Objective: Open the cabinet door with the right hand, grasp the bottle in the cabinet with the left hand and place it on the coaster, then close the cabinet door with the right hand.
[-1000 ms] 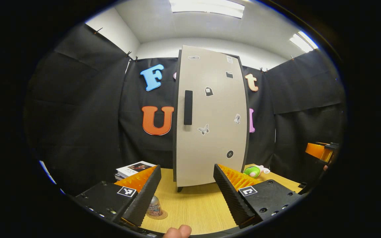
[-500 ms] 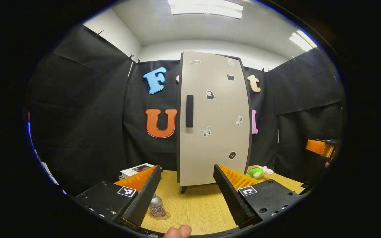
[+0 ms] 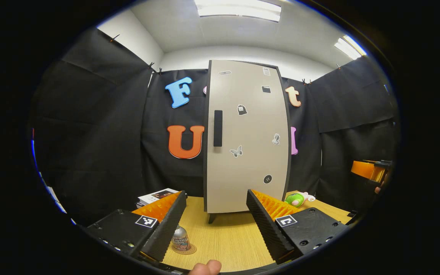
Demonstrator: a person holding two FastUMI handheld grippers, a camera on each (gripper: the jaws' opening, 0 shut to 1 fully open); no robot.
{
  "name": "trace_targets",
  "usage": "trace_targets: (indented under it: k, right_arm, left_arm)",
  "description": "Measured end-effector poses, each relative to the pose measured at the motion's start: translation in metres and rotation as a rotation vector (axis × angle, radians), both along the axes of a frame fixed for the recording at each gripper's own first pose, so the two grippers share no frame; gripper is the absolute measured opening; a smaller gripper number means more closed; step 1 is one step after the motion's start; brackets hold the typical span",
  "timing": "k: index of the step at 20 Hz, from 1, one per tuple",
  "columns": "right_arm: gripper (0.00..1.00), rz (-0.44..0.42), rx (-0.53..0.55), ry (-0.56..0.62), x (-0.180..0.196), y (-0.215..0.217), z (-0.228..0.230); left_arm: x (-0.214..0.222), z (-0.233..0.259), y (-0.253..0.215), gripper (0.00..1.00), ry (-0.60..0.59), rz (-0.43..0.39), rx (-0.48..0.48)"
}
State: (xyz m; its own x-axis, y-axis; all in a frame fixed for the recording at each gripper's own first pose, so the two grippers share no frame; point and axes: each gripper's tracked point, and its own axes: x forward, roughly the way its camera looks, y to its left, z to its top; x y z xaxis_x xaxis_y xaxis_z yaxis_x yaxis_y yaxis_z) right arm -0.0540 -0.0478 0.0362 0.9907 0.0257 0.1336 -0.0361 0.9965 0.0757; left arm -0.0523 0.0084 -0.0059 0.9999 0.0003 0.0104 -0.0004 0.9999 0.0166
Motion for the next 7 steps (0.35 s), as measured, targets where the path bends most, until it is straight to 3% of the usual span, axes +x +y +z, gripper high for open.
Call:
trace_targets:
  k: [7]
  right_arm:
    - [0.89,0.002,0.010,-0.004,-0.0010,0.0027,0.0005]
  left_arm:
    - [-0.0021,0.0001,0.0024,0.96,-0.002,0.001,0.010]
